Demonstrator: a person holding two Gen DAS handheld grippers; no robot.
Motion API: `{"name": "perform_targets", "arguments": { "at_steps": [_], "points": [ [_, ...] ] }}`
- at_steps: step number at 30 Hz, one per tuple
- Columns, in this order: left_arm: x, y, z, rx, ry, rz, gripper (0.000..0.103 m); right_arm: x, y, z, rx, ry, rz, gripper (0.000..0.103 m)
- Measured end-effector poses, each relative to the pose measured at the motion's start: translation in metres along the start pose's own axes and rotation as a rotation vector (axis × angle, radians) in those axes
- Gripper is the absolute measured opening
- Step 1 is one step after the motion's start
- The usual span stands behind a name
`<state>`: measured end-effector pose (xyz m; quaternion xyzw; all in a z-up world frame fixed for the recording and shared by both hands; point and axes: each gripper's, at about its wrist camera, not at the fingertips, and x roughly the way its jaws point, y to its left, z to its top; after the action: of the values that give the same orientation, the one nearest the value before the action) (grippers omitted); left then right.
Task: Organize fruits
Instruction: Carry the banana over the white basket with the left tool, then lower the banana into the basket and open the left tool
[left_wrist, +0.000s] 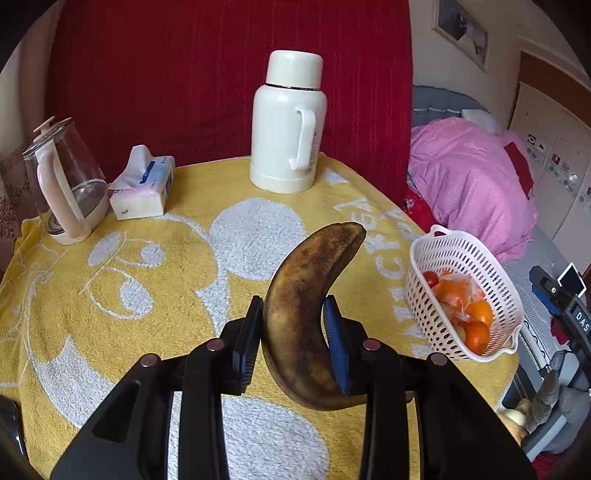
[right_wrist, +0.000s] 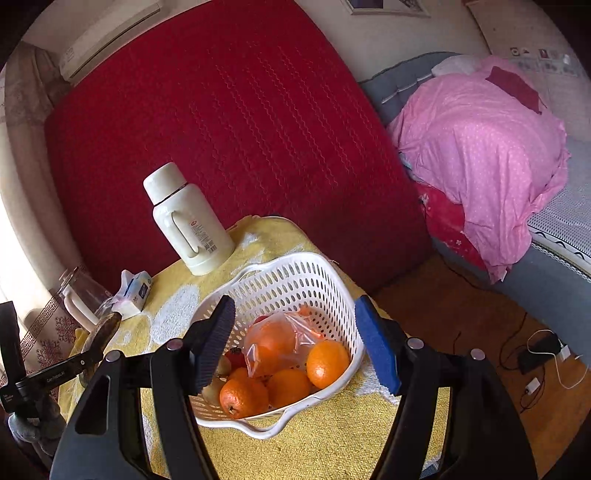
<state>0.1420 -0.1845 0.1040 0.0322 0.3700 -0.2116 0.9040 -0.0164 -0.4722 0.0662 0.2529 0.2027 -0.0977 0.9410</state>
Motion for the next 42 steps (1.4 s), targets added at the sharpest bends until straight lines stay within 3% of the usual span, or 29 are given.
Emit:
{"name": "perform_targets", "arguments": {
  "at_steps": [11, 22, 33, 40, 42],
  "points": [
    [0.040, -0.094, 0.021, 0.129, 0.051, -0.093, 0.034, -0.003, -0.005, -0.005, 0.003, -0.016, 0.021, 0.069],
    [0.083, -0.140, 0.026, 0.169, 0.137, -0.162, 0.034, 0.001, -0.012, -0.006, 0.053, -0.019, 0.000, 0.069],
    [0.098, -0.141, 0.022, 0.139, 0.178, -0.216, 0.035, 0.001, -0.019, -0.005, 0.082, -0.034, -0.017, 0.069],
    [0.079, -0.136, 0.026, 0.130, 0.125, -0.219, 0.035, 0.000, -0.018, -0.006, 0.080, -0.037, -0.018, 0.069],
    [0.070, -0.136, 0.027, 0.138, 0.099, -0.202, 0.041, -0.001, -0.020, -0.006, 0.081, -0.038, -0.019, 0.069]
  ]
}}
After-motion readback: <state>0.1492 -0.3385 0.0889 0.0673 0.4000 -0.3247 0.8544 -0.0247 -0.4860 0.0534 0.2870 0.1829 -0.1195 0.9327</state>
